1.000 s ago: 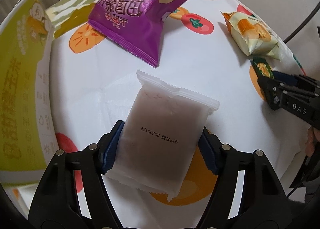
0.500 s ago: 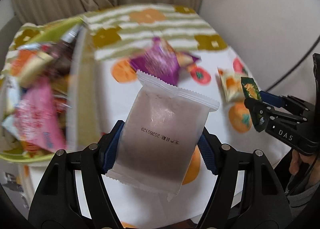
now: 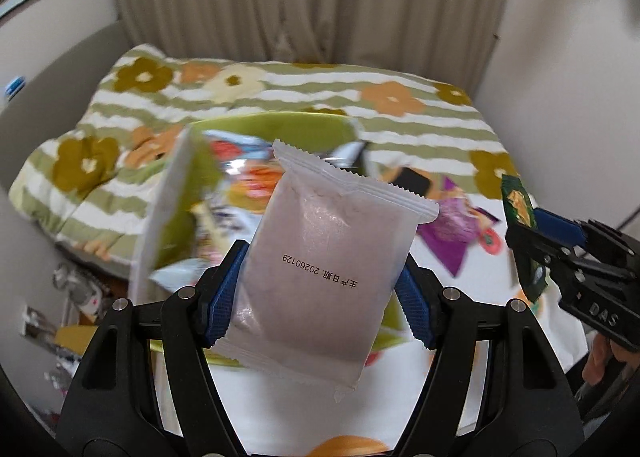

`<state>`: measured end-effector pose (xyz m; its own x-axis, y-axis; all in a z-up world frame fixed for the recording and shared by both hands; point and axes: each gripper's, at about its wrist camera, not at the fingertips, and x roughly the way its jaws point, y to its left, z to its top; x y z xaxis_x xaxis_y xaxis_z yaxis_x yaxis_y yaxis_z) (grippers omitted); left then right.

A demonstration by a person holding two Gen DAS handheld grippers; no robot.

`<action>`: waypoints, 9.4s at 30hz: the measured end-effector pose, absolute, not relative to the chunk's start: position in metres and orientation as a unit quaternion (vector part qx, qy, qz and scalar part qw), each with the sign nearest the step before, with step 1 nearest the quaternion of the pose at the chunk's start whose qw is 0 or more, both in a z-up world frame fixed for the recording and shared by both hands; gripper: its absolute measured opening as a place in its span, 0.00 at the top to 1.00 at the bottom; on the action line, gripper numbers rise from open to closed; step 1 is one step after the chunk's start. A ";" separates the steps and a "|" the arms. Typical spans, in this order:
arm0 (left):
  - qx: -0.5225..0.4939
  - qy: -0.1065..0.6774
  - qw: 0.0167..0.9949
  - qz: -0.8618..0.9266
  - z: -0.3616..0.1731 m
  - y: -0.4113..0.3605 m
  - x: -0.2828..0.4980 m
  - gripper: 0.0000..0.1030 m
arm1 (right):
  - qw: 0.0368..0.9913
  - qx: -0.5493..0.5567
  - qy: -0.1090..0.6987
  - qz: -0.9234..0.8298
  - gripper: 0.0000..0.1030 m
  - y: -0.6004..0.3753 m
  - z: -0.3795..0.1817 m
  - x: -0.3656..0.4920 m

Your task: Organize snacks

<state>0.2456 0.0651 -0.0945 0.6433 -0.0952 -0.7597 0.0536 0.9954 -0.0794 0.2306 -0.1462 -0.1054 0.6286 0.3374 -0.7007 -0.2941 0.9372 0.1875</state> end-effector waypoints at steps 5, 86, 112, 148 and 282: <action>-0.028 0.436 0.899 -0.022 -0.111 0.119 0.255 0.35 | 0.892 0.020 0.406 0.196 0.61 -0.092 -0.114 0.244; 0.147 0.445 0.841 -0.269 -0.136 -0.115 0.318 0.04 | 0.887 0.114 0.434 -0.107 0.00 -0.284 -0.150 0.171; 0.288 0.557 0.742 -0.238 -0.279 -0.223 0.417 0.04 | 0.862 0.014 0.479 -0.167 0.00 -0.327 -0.259 0.257; 0.190 0.546 0.778 -0.246 -0.241 -0.220 0.411 0.21 | 0.849 0.090 0.506 -0.121 0.27 -0.375 -0.275 0.275; 0.031 0.246 0.967 -0.065 0.010 0.025 0.037 0.00 | 0.966 0.029 0.256 -0.034 0.00 -0.208 -0.015 0.027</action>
<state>0.0366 0.0248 0.0100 0.8704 -0.1096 -0.4800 0.1399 0.9898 0.0277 0.0273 -0.2078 -0.0155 0.8666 -0.0502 -0.4964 0.0801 0.9960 0.0391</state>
